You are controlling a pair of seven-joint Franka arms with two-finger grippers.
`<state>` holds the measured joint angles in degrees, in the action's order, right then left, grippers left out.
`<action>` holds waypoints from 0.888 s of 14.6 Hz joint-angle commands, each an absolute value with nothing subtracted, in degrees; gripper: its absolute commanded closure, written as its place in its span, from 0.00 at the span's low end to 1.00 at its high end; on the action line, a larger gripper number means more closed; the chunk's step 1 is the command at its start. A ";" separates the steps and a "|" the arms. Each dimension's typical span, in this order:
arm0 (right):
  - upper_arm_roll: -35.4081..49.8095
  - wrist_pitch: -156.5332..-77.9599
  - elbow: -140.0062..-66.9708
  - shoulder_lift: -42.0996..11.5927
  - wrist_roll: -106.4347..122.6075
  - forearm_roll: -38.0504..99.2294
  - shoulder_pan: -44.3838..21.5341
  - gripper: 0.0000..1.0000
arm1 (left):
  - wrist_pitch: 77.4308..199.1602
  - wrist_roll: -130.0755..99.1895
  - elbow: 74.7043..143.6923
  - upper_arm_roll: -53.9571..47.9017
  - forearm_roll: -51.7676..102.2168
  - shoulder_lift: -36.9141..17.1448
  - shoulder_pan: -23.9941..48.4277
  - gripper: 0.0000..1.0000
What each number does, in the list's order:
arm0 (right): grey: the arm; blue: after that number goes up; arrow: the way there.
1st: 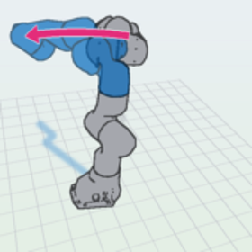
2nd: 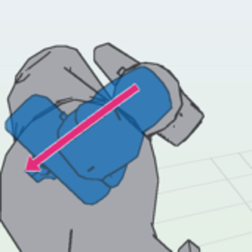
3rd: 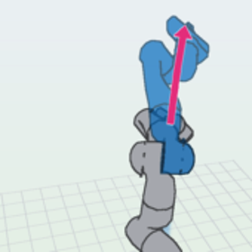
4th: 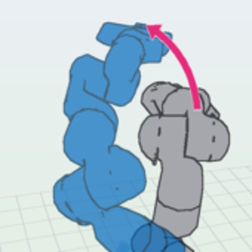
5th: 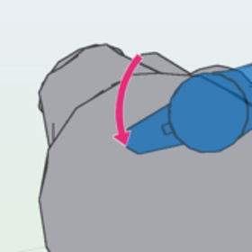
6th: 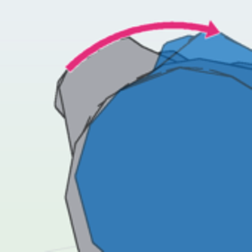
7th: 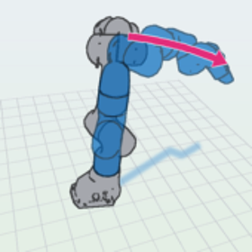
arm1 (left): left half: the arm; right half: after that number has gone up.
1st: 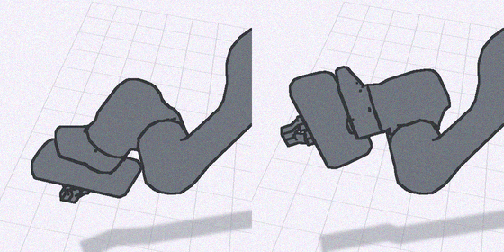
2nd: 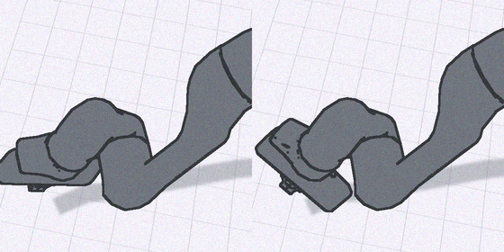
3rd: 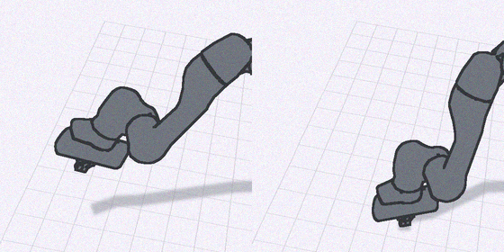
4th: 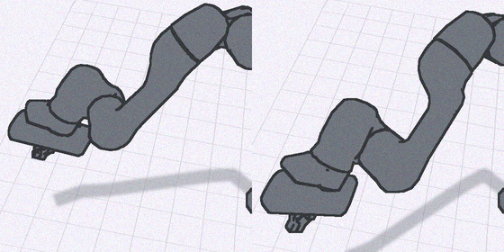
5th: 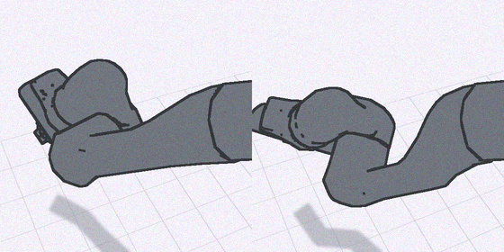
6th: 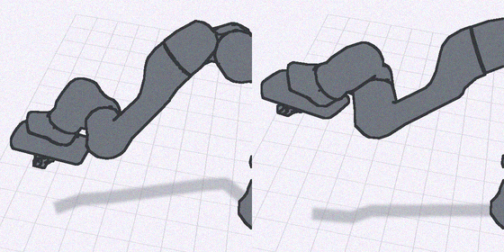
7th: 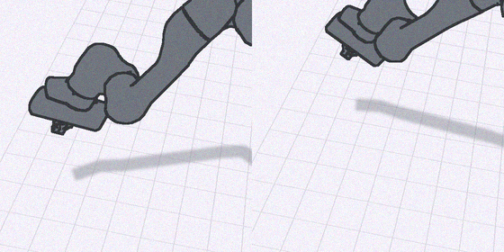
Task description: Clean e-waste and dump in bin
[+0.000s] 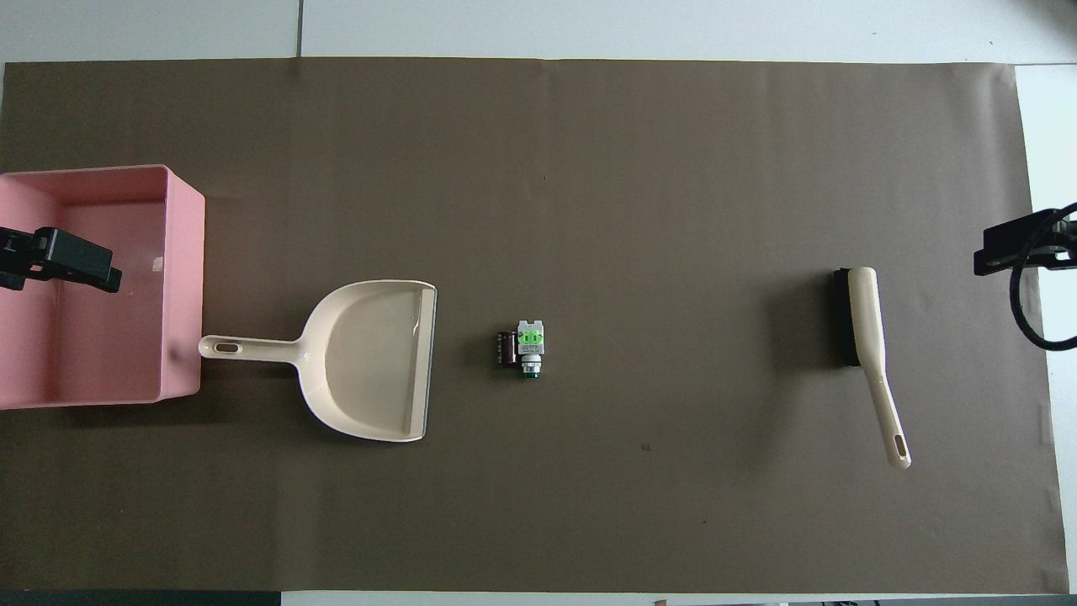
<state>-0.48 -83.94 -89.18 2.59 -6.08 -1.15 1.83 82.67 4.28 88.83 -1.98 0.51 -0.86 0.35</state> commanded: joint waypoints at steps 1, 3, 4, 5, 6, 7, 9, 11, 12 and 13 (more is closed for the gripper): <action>-0.26 -83.93 -89.74 3.25 -5.36 -1.32 2.20 0.01 | 82.88 4.57 88.15 -2.72 -0.88 -1.32 -0.18 0.01; -0.26 -83.94 -89.74 3.25 -5.19 -1.23 2.20 0.01 | 82.36 4.48 88.15 -2.72 -0.88 -1.32 0.00 0.01; -0.26 -83.94 -89.74 3.16 -5.19 -1.23 2.20 0.01 | 82.27 4.05 88.15 -2.72 -0.88 -1.32 0.09 0.01; -0.26 -83.94 -89.74 3.16 -5.19 -1.23 2.20 0.01 | 82.27 3.96 88.07 -2.72 -0.88 -1.32 0.09 0.01; -0.26 -83.85 -89.65 3.16 -5.10 -1.23 2.20 0.01 | 82.53 3.96 88.15 -2.72 -0.88 -1.32 0.09 0.01; -0.26 -84.20 -89.74 3.16 -5.10 -1.23 2.20 0.01 | 82.70 3.96 88.15 -2.72 -0.88 -1.32 0.09 0.01; -0.18 -84.64 -90.43 3.43 -5.45 -1.23 2.20 0.01 | 82.88 3.96 88.15 -2.72 -0.97 -1.32 0.09 0.01; -0.26 -84.64 -93.06 4.74 -5.01 -1.23 2.20 0.01 | 82.53 3.96 88.15 -2.72 -0.97 -1.32 0.09 0.01; -0.26 -84.64 -94.64 5.44 -4.84 -1.23 2.72 0.01 | 82.88 3.96 88.15 -2.72 -0.97 -1.32 0.09 0.01; -0.61 -84.73 -96.05 6.23 -4.14 -1.14 2.81 0.01 | 83.05 3.96 88.15 -2.72 -1.05 -1.41 0.17 0.01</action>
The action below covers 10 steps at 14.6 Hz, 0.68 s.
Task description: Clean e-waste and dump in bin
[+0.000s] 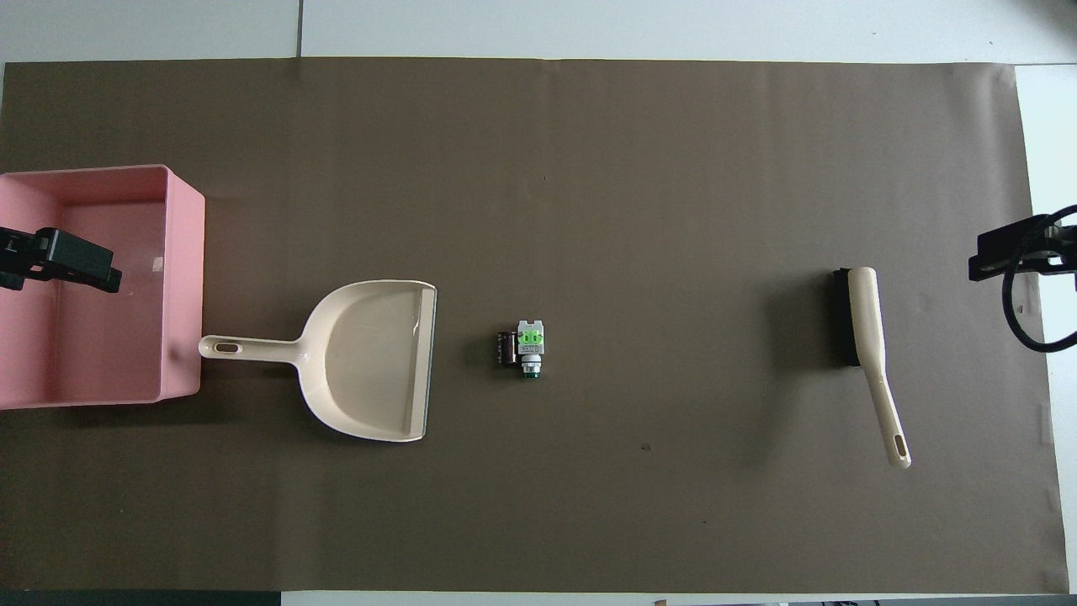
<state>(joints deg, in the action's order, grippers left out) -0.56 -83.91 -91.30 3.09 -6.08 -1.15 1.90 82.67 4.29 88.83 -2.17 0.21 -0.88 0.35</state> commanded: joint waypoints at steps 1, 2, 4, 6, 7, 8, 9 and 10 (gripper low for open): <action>-0.79 -85.34 -97.11 6.50 -3.09 -1.14 3.25 0.01 | 83.67 4.04 88.15 -2.72 -1.05 -1.41 0.09 0.01; -0.79 -88.13 -100.77 7.98 -1.77 -1.06 4.56 0.01 | 84.19 4.57 88.15 -2.81 -1.05 -1.32 0.09 0.02; -0.79 -96.29 -111.83 12.81 -0.27 -0.79 4.83 0.01 | 85.69 6.23 88.15 -2.90 -0.97 -1.32 0.17 0.02; -0.79 -104.99 -122.82 16.77 -0.09 -0.62 4.75 0.01 | 86.31 13.85 88.15 -2.90 -0.97 -1.32 0.09 0.02; -0.79 -107.55 -125.83 17.57 0.43 -0.62 4.75 0.01 | 86.40 17.19 88.50 -2.90 -0.88 -1.23 0.00 0.02; -0.88 -108.80 -127.77 17.67 1.66 -0.62 4.83 0.01 | 87.09 22.01 89.20 -2.90 -0.79 -0.88 -0.17 0.03; -0.88 -109.68 -129.10 16.88 2.63 -0.62 5.01 0.01 | 88.49 26.85 89.91 -2.90 -0.88 -0.79 -0.18 0.03; -0.88 -112.99 -131.03 15.74 3.42 -0.53 5.62 0.01 | 88.94 32.46 90.26 -2.90 -0.88 -0.88 0.09 0.03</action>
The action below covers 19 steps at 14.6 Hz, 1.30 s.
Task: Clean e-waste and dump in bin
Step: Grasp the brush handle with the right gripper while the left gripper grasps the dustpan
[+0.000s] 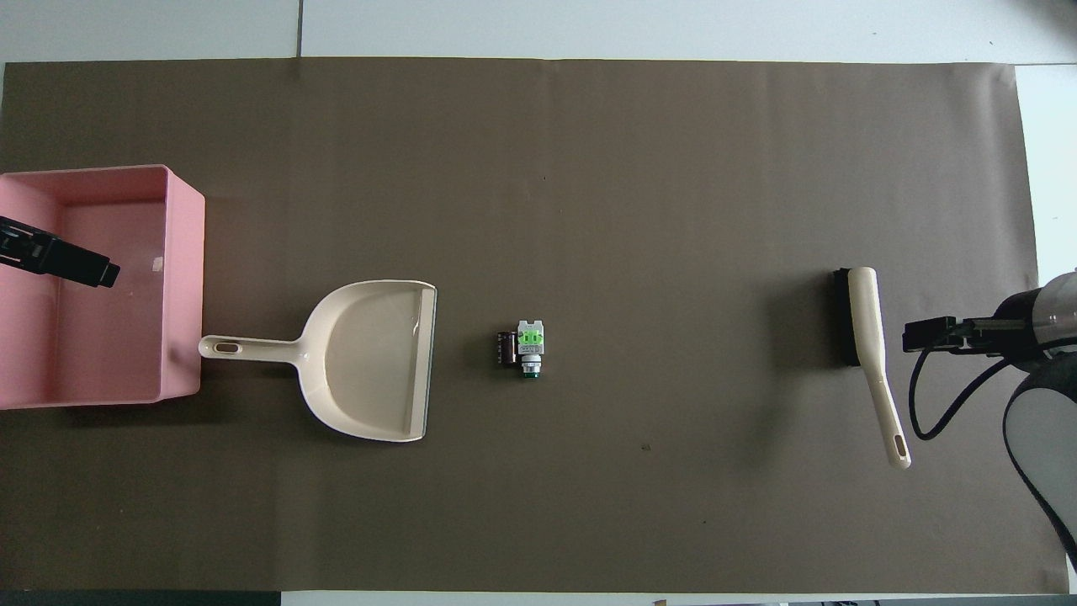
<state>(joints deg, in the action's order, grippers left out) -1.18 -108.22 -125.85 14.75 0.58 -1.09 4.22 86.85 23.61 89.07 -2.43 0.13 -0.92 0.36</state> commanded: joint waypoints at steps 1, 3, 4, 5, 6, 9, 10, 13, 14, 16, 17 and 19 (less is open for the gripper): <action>-0.88 -116.51 -133.13 14.60 3.69 -0.53 6.32 0.01 | 89.03 37.74 90.70 -2.90 -0.88 -0.88 0.26 0.03; -0.88 -122.31 -136.91 12.31 3.95 0.35 6.50 0.01 | 89.82 49.34 92.63 -3.16 -0.88 -0.62 0.44 0.03; -0.88 -123.82 -138.33 11.35 5.43 0.35 6.50 0.01 | 90.09 53.57 93.77 -3.34 -0.88 -0.35 0.70 0.03; -0.88 -125.06 -139.56 10.64 6.93 0.44 6.68 0.01 | 90.44 57.44 94.91 -3.25 -0.97 -0.18 1.57 0.03; -0.88 -126.55 -141.14 10.63 7.20 0.53 7.20 0.01 | 90.70 61.31 95.44 -3.34 -0.88 -0.18 2.19 0.03; -0.88 -127.96 -142.99 10.28 7.56 0.61 8.00 0.01 | 93.50 69.94 99.82 -3.25 -1.14 -0.26 4.65 0.04; -0.88 -128.32 -143.61 10.28 7.56 0.96 8.00 0.01 | 96.21 70.13 102.37 -3.25 -2.27 0.08 5.44 0.05; -0.88 -128.23 -144.75 10.90 7.65 1.14 8.09 0.01 | 104.92 70.22 110.54 -3.34 -6.50 1.67 8.08 0.06; -0.88 -128.06 -145.10 10.99 7.65 1.23 8.00 0.02 | 106.42 70.31 112.13 -3.34 -6.59 1.67 8.26 0.06; -0.88 -128.14 -145.11 10.99 9.04 1.23 8.09 0.08 | 107.92 70.40 114.68 -3.34 -7.64 1.41 8.70 0.07; -0.88 -128.14 -145.11 10.99 9.66 1.23 8.09 0.12 | 109.76 70.31 116.70 -3.34 -9.82 1.41 9.05 0.07; -0.88 -128.06 -145.11 10.99 9.67 1.23 8.09 0.20 | 112.67 70.23 120.40 -3.34 -12.03 2.02 9.67 0.07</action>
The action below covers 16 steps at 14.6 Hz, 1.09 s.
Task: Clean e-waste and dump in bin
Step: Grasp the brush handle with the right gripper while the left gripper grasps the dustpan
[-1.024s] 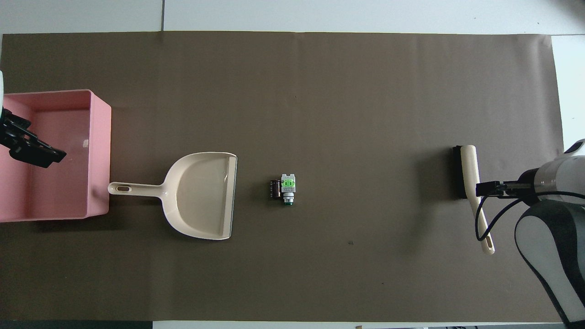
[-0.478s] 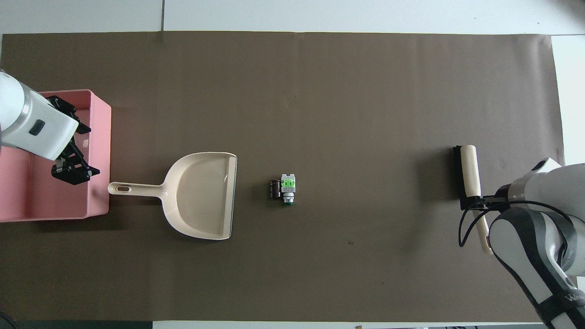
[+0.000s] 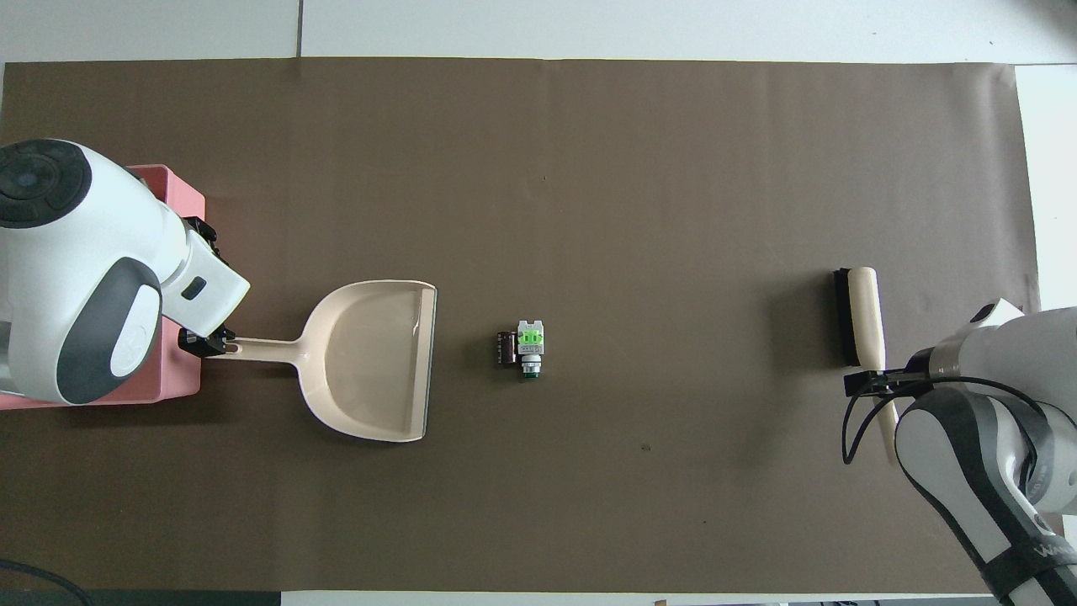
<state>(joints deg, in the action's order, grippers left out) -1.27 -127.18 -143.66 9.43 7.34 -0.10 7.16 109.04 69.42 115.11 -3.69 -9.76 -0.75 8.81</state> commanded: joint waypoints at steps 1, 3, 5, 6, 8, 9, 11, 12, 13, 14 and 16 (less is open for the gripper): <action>-0.88 -127.97 -145.02 10.99 9.67 1.23 8.00 0.23 | 113.02 70.05 121.28 -3.34 -12.21 2.20 10.45 0.07; -0.88 -127.88 -144.84 10.99 9.75 1.23 8.00 0.25 | 114.69 69.52 123.30 -3.34 -14.14 2.63 11.34 0.07; -0.79 -127.88 -144.76 10.90 9.67 1.23 7.91 0.28 | 117.49 69.43 125.85 -3.34 -15.64 2.64 11.51 0.07; -0.79 -127.88 -144.76 10.90 9.67 1.23 7.82 0.30 | 118.99 69.17 127.25 -3.34 -15.91 2.90 11.51 0.07; -0.79 -127.88 -144.84 10.90 9.76 1.23 7.82 0.43 | 119.62 68.65 130.06 -3.25 -16.00 4.12 11.60 0.07; -0.79 -127.71 -144.93 10.99 9.76 1.32 7.82 0.49 | 120.49 68.56 131.73 -3.25 -16.17 5.00 11.60 0.08; -0.79 -127.36 -144.93 10.99 9.76 1.23 7.82 0.61 | 122.86 66.63 134.46 -3.34 -17.13 6.32 11.60 0.08; -0.79 -127.01 -144.76 10.99 9.58 1.23 7.74 0.80 | 123.31 66.27 135.34 -3.34 -17.57 6.85 11.60 0.09; -0.79 -126.83 -144.58 10.90 9.15 1.32 7.56 1.00 | 123.40 66.18 135.79 -3.34 -18.01 6.94 11.60 0.09; -0.79 -126.48 -144.06 10.81 9.23 1.23 7.56 1.00 | 123.57 66.18 135.96 -3.34 -18.02 7.20 11.60 0.10; -0.70 -124.38 -142.13 10.29 8.97 1.32 7.03 1.00 | 125.49 64.35 135.97 -3.34 -18.19 6.42 12.21 0.10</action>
<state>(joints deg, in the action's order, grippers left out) -1.09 -126.67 -143.50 9.66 7.43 -0.06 7.05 122.65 67.11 133.83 -3.73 -16.74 4.96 11.09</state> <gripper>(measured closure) 0.749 0.097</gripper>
